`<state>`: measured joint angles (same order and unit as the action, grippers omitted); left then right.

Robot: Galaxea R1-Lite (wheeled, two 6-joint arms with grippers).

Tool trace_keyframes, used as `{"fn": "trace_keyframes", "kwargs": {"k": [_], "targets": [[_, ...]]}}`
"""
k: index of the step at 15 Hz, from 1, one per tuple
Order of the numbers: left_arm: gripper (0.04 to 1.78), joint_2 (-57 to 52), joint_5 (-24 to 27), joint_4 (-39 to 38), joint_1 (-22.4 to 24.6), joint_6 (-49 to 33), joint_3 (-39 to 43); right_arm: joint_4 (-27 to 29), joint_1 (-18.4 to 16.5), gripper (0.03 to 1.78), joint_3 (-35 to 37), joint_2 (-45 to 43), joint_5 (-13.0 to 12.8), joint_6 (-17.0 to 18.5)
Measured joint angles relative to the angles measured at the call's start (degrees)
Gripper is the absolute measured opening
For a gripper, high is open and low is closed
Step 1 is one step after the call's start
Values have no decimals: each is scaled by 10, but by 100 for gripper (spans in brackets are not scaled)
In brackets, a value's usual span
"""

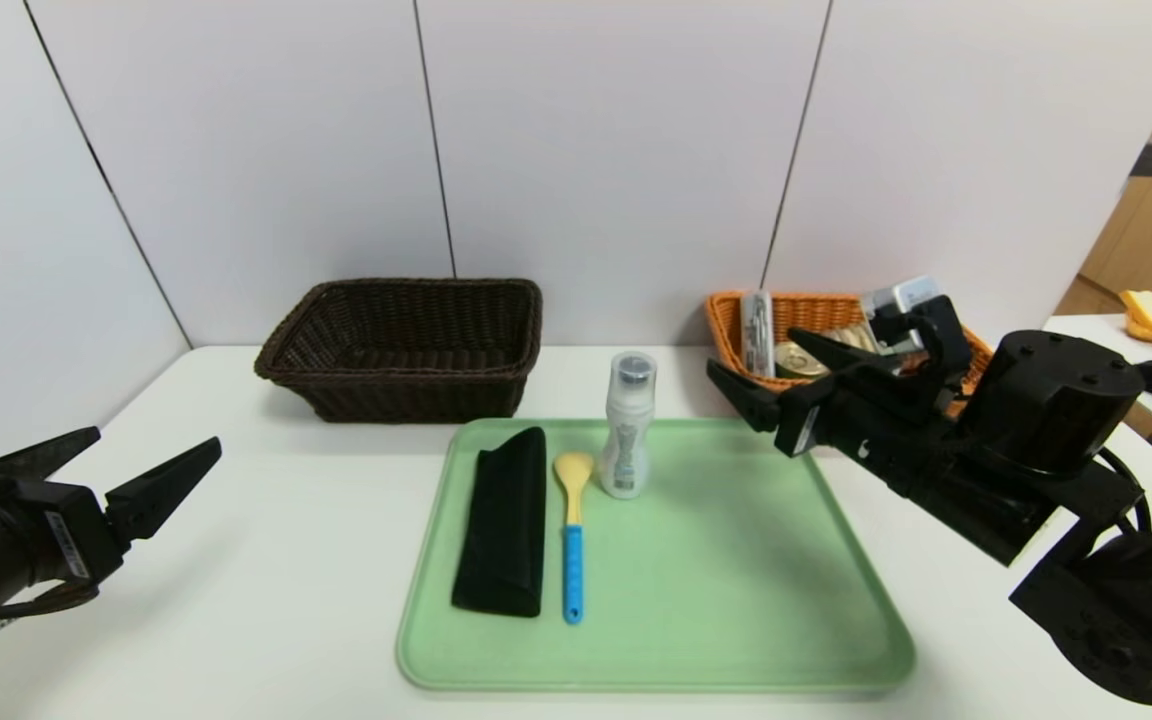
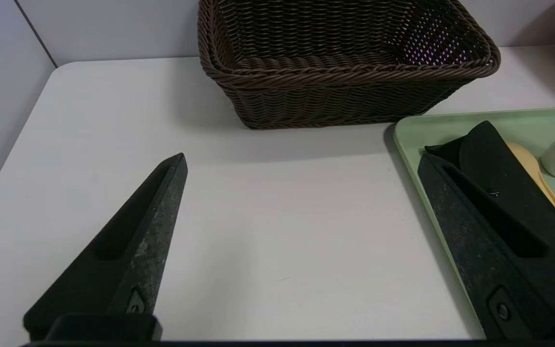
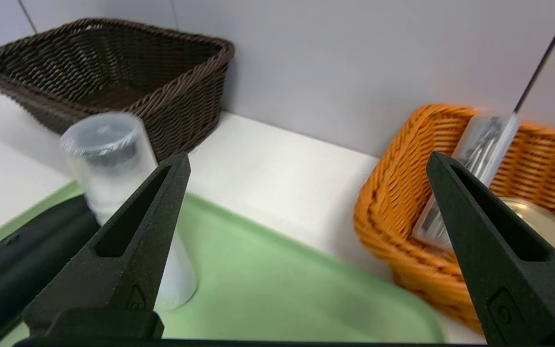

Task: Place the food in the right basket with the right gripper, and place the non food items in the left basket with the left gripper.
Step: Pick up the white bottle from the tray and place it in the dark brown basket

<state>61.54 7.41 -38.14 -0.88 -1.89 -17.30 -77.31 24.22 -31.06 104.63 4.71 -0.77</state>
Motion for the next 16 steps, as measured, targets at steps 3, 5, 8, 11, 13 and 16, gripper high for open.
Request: {"fn": "trace_keyframes", "kwargs": {"k": [3,5,8,11,13,16], "targets": [[169,0,0,0,0,0,0,-1,7,169,23,2,35,0],[169,0,0,0,0,0,1,-1,17,169,30,5,46,0],[169,0,0,0,0,0,2,-2,34,169,31,19,49,-1],[169,0,0,0,0,0,4,-2,45,169,27,39,72,-3],[169,-1,-1,0,0,0,5,-2,49,169,19,58,75,-4],[169,0,-1,0,0,1,4,-2,57,169,-11,90,77,-5]]}}
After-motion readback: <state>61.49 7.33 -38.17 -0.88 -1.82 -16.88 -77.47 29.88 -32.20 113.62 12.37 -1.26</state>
